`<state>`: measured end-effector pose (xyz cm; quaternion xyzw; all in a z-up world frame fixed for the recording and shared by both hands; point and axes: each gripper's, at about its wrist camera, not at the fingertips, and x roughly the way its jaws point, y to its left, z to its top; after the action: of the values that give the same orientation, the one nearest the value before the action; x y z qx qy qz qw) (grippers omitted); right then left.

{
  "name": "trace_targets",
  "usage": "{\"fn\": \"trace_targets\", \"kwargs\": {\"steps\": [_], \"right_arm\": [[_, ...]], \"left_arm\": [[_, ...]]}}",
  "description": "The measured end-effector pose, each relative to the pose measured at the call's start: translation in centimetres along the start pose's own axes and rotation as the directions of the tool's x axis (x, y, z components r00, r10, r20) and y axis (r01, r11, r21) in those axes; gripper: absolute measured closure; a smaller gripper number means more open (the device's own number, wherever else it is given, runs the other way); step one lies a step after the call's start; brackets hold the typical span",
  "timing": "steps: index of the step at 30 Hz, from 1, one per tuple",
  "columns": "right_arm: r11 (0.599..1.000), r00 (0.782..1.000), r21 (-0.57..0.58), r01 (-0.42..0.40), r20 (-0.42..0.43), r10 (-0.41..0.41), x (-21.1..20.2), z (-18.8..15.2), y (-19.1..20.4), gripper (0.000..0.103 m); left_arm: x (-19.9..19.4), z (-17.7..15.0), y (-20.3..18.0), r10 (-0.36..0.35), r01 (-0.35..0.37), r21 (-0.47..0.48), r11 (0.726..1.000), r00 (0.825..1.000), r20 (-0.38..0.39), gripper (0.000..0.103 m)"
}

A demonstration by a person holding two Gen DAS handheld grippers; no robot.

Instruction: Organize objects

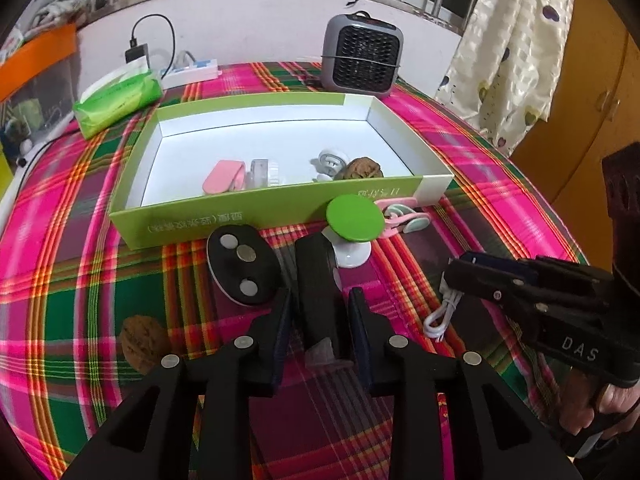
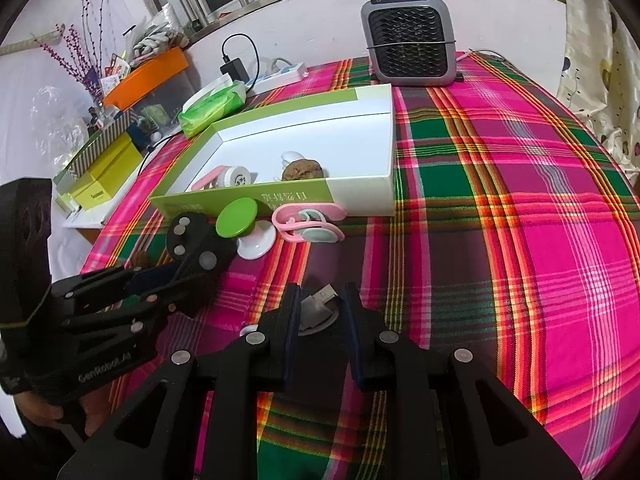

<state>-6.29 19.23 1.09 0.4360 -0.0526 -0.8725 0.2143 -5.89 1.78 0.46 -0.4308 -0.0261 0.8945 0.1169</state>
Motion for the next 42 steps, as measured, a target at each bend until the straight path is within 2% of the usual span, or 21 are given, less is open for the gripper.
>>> {"fn": "trace_targets", "kwargs": {"steps": [5, 29, 42], "right_arm": [[1.0, 1.0, 0.0, 0.0, 0.004, 0.0, -0.1, 0.0, 0.0, 0.081], [0.995, 0.994, -0.1, -0.011, 0.111, 0.022, -2.2, 1.2, 2.7, 0.081], [0.992, 0.992, -0.124, -0.013, 0.126, 0.029, -2.4, 1.6, 3.4, 0.081]], "left_arm": [[-0.3, 0.0, -0.4, 0.009, -0.009, 0.022, 1.0, 1.0, 0.011, 0.081], [-4.2, 0.4, 0.1, -0.008, 0.008, 0.0, 1.0, 0.991, 0.133, 0.081], [-4.5, 0.9, 0.0, -0.007, 0.006, 0.003, 1.0, 0.989, 0.148, 0.081]]}}
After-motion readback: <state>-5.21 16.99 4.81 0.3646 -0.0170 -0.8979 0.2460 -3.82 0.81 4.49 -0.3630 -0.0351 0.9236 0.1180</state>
